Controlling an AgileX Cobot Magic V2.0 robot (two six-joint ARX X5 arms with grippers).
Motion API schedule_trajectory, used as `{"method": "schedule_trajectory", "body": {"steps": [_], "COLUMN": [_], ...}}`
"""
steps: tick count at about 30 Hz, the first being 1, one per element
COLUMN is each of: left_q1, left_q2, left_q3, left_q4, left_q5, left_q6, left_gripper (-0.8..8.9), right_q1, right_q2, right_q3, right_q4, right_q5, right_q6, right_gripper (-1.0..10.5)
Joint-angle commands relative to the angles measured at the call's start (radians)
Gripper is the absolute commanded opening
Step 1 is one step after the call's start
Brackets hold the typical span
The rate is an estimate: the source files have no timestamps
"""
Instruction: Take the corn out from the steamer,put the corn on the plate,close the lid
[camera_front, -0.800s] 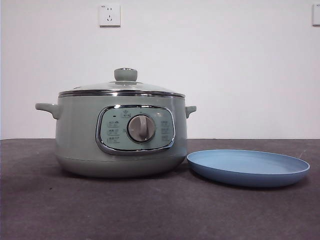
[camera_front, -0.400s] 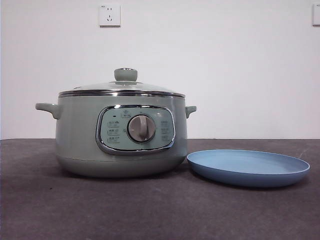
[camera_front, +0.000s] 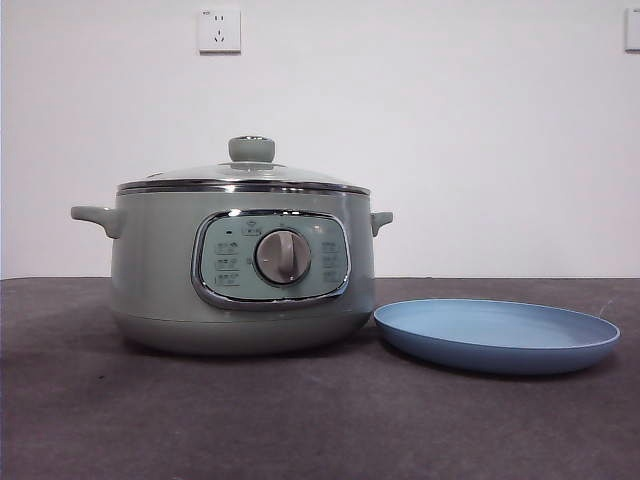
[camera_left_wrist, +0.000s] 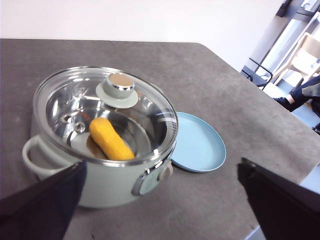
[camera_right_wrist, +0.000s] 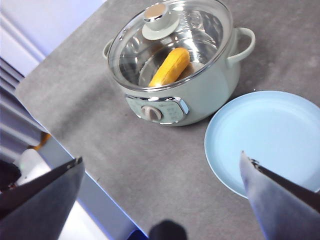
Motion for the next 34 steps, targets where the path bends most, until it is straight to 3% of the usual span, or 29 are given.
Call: {"method": "schedule_trajectory", "body": {"steps": [1, 8, 14, 23, 34], "left_q1": [-0.024, -0.126, -0.262, -0.412, -0.465], "left_q2": [0.049, 0.256, 0.454, 0.731, 0.932], "left_q3": [0.036, 0.185, 0.284, 0.320, 0.320], "left_q4": [0.043, 0.114, 0.245, 0.466, 0.582], "left_q5": [0.000, -0.091, -0.234, -0.467, -0.549], "left_q6": [0.003, 0.027, 0.039, 0.120, 0.135], "left_gripper": [6.16, 6.15, 6.15, 6.15, 6.15], "right_q1": [0.002, 0.002, 0.002, 0.002, 0.002], "right_q2": [-0.002, -0.002, 0.002, 0.003, 0.003], "right_q3": [0.002, 0.002, 0.002, 0.002, 0.002], "right_q4": [0.003, 0.004, 0.004, 0.003, 0.003], "right_q5": [-0.002, -0.002, -0.002, -0.001, -0.001], "right_q6": [0.000, 0.000, 0.000, 0.000, 0.000], "right_gripper": [6.6, 6.6, 6.6, 6.6, 6.6]}}
